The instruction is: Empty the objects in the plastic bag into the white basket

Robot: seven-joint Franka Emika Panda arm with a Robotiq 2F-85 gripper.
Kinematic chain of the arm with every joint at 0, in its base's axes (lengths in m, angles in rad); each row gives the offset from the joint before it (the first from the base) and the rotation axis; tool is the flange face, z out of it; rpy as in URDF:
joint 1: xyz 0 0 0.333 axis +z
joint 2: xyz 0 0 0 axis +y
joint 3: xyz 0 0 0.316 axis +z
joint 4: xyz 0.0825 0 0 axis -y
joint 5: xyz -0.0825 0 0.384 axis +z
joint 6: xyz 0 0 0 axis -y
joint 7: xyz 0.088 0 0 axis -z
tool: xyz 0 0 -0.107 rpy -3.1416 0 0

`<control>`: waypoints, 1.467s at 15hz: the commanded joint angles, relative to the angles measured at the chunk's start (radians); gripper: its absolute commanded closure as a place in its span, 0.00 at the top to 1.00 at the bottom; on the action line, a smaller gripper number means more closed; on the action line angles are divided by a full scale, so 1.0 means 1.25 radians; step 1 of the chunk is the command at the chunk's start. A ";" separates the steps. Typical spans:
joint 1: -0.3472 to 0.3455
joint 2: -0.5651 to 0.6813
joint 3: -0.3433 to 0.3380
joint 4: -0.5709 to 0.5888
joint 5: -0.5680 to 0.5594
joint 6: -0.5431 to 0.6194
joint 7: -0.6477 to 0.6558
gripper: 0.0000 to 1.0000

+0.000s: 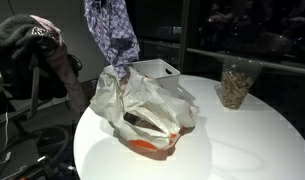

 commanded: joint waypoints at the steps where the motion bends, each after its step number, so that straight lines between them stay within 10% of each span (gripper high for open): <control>1: 0.026 0.123 -0.008 0.087 -0.117 0.147 0.076 0.02; 10: -0.010 0.331 -0.117 0.014 -0.122 0.641 0.077 0.03; 22: -0.081 0.432 -0.223 -0.033 -0.184 0.631 -0.001 0.04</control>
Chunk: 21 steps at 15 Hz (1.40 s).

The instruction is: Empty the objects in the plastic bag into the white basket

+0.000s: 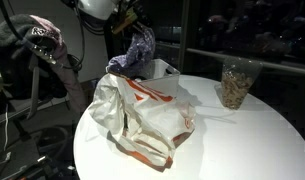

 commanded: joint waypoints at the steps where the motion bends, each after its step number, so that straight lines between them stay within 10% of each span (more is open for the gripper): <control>1: -0.016 0.057 -0.015 -0.011 -0.011 -0.001 -0.047 0.04; 6: -0.029 0.136 -0.004 -0.016 0.024 -0.008 -0.108 0.06; 7: -0.036 0.142 0.005 -0.018 0.045 -0.013 -0.124 0.32; 16: -0.055 -0.062 -0.028 -0.156 0.505 -0.162 -0.439 0.92; 21: -0.090 -0.242 -0.081 -0.266 0.606 -0.316 -0.509 1.00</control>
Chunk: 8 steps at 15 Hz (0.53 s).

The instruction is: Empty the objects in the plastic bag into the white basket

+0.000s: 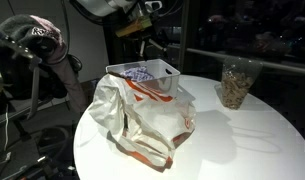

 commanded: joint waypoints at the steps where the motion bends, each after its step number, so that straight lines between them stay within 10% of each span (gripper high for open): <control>1: -0.034 -0.167 -0.027 -0.134 0.082 -0.091 -0.074 1.00; 8: -0.077 -0.334 -0.085 -0.290 0.156 -0.199 -0.175 1.00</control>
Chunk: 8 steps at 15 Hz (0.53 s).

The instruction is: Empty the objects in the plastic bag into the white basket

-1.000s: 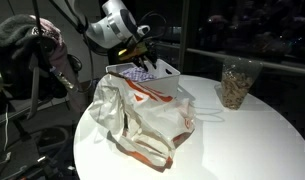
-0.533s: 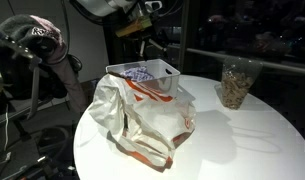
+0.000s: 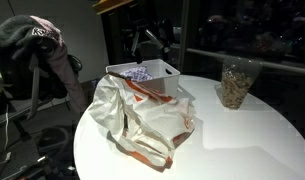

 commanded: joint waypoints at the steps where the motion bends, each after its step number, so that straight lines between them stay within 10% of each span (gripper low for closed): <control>1: -0.010 -0.076 -0.024 -0.082 0.040 -0.030 -0.054 1.00; 8: -0.012 -0.073 -0.037 -0.111 0.018 -0.044 -0.043 1.00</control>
